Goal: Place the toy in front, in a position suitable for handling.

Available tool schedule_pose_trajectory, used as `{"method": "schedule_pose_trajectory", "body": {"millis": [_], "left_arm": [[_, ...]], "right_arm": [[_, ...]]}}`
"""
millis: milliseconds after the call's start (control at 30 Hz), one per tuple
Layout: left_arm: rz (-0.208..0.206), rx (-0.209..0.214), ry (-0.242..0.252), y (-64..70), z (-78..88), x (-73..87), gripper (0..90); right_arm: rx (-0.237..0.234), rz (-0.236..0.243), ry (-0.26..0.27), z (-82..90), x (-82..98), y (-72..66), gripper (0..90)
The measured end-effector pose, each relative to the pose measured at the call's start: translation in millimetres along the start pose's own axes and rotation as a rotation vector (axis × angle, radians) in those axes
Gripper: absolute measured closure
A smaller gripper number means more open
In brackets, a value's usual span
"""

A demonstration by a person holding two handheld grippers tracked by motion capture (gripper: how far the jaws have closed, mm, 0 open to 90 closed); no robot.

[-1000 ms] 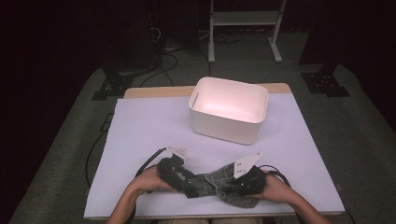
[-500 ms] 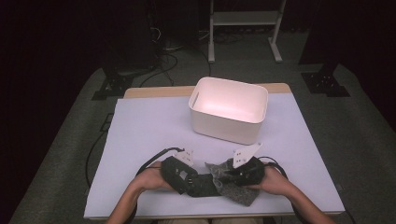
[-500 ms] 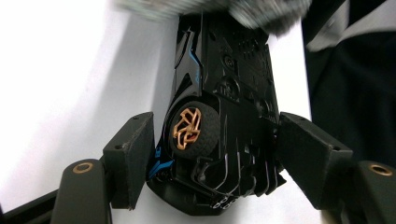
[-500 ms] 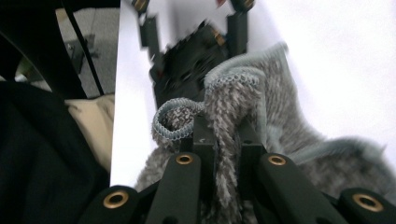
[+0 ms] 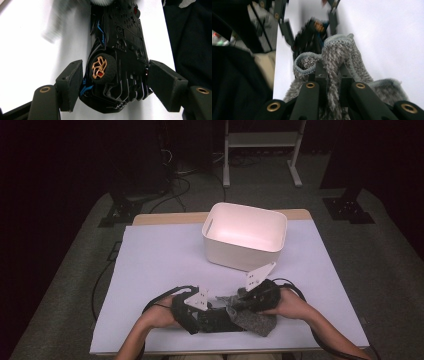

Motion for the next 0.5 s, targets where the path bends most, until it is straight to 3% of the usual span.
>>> {"method": "schedule_pose_trajectory", "body": {"millis": [100,167,267,300,400,433,500], "left_arm": [[0.001,0.004,0.016,1.2,1.5,0.4,29.7],[0.03,0.012,0.044,0.6,5.0,0.1,34.1],[0.035,0.017,0.051,0.7,5.3,1.1,35.1],[0.088,0.031,0.06,-1.2,3.3,2.7,33.1],[0.126,0.057,0.085,-3.7,1.8,4.7,30.4],[0.177,0.079,0.116,-5.6,-0.1,5.7,29.6],[0.215,0.105,0.136,-6.9,-1.3,6.1,29.3]], "right_arm": [[-0.017,-0.026,0.003,0.2,0.8,0.3,81.7],[-0.039,-0.046,0.005,1.0,1.6,0.1,81.7],[-0.027,-0.037,0.007,2.0,1.5,-3.0,81.7],[-0.02,-0.025,0.006,3.0,1.2,-5.8,81.7],[-0.028,-0.023,0.017,5.1,2.5,-10.0,81.8],[-0.029,-0.022,0.022,5.9,3.0,-12.0,81.8],[-0.034,-0.011,0.026,7.6,3.6,-16.9,81.9]]}}
Point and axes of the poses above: each handheld gripper's, and its own axes: z roughly backward along the jaws, x roughly out of its underside, y roughly to its right, the point moved 3 cm from there along -z, roughly forward along the jaws, and after that the axes turned 9 degrees about x, right-handed, at the moved point
